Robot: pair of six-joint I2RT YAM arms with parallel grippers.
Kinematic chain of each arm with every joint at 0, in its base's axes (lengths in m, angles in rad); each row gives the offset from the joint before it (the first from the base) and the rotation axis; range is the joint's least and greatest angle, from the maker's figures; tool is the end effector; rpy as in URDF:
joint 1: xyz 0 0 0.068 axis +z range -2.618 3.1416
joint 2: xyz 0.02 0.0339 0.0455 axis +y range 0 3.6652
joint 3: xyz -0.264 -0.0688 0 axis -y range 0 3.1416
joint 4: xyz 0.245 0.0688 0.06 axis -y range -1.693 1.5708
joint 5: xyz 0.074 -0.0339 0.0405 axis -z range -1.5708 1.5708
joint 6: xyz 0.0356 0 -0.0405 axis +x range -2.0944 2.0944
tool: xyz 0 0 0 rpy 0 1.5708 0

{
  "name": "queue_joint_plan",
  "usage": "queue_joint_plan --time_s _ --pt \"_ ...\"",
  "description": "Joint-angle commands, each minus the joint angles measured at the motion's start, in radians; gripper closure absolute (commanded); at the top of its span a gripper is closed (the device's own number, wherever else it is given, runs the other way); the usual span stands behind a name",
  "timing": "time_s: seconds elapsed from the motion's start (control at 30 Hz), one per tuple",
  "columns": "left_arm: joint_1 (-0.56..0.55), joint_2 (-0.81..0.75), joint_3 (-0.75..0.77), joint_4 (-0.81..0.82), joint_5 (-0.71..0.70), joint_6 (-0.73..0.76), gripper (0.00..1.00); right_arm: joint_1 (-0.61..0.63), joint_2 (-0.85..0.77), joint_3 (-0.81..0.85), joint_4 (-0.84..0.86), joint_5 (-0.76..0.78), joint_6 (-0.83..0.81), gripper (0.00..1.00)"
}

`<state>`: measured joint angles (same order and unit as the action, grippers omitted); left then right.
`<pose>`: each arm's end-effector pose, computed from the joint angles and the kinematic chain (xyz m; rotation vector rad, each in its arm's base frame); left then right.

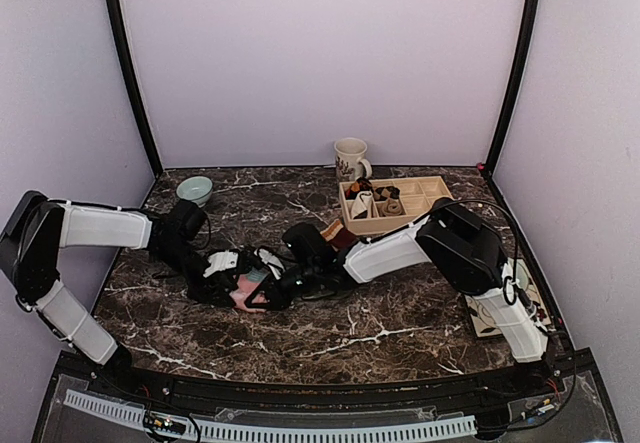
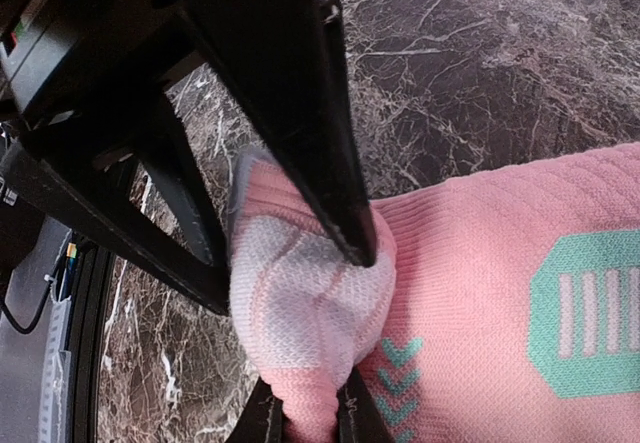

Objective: Roll the socks
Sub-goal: Roll the sock at the center of the board.

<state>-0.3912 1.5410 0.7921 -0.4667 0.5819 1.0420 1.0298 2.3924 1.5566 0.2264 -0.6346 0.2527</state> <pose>0.2408 -0.1205 0.1573 1.7897 1.8446 -0.5809 0.2426 0.4449 0.0930 -1.2746 2.0413 1.3642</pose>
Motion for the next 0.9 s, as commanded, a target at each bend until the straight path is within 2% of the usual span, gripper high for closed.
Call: queue_joint_plan --time_s 0.0,0.13,0.2,0.23,0.27,0.3,0.43,0.5,0.63,0.73,0.8,0.87 --pt "-0.005 0.042 -0.014 0.108 -0.053 -0.038 0.56 -0.014 0.088 -0.081 -0.149 0.038 0.034 0.9" --pt "-0.006 0.108 0.025 0.057 -0.033 -0.05 0.7 -0.016 0.046 -0.155 -0.005 0.036 0.073 0.79" --pt "-0.006 0.156 0.064 -0.009 -0.017 -0.038 0.87 -0.017 0.018 -0.216 0.124 0.041 0.106 0.72" --pt "-0.005 0.181 0.086 -0.045 -0.008 -0.036 0.91 -0.017 0.0 -0.25 0.193 0.047 0.121 0.58" --pt "-0.006 0.204 0.108 -0.077 -0.001 -0.03 0.93 -0.017 -0.017 -0.278 0.259 0.054 0.139 0.15" --pt "-0.006 0.228 0.129 -0.109 0.004 -0.031 0.95 -0.017 -0.034 -0.304 0.311 0.067 0.147 0.02" --pt "-0.004 0.321 0.215 -0.255 0.047 -0.009 0.97 -0.017 -0.126 -0.384 0.442 0.178 0.139 0.01" --pt "-0.002 0.356 0.242 -0.308 0.053 0.006 0.99 -0.015 -0.197 -0.44 0.453 0.285 0.104 0.01" --pt "0.003 0.377 0.258 -0.34 0.074 0.009 0.99 0.037 -0.397 -0.578 0.48 0.65 -0.068 0.01" --pt "0.005 0.375 0.259 -0.35 0.089 0.011 0.99 0.06 -0.458 -0.593 0.478 0.93 -0.123 0.01" --pt "0.005 0.372 0.259 -0.349 0.09 0.008 0.99 0.053 -0.478 -0.575 0.417 1.02 -0.152 0.01" --pt "0.005 0.362 0.255 -0.344 0.086 0.004 0.99 0.061 -0.519 -0.587 0.435 1.114 -0.261 0.01"
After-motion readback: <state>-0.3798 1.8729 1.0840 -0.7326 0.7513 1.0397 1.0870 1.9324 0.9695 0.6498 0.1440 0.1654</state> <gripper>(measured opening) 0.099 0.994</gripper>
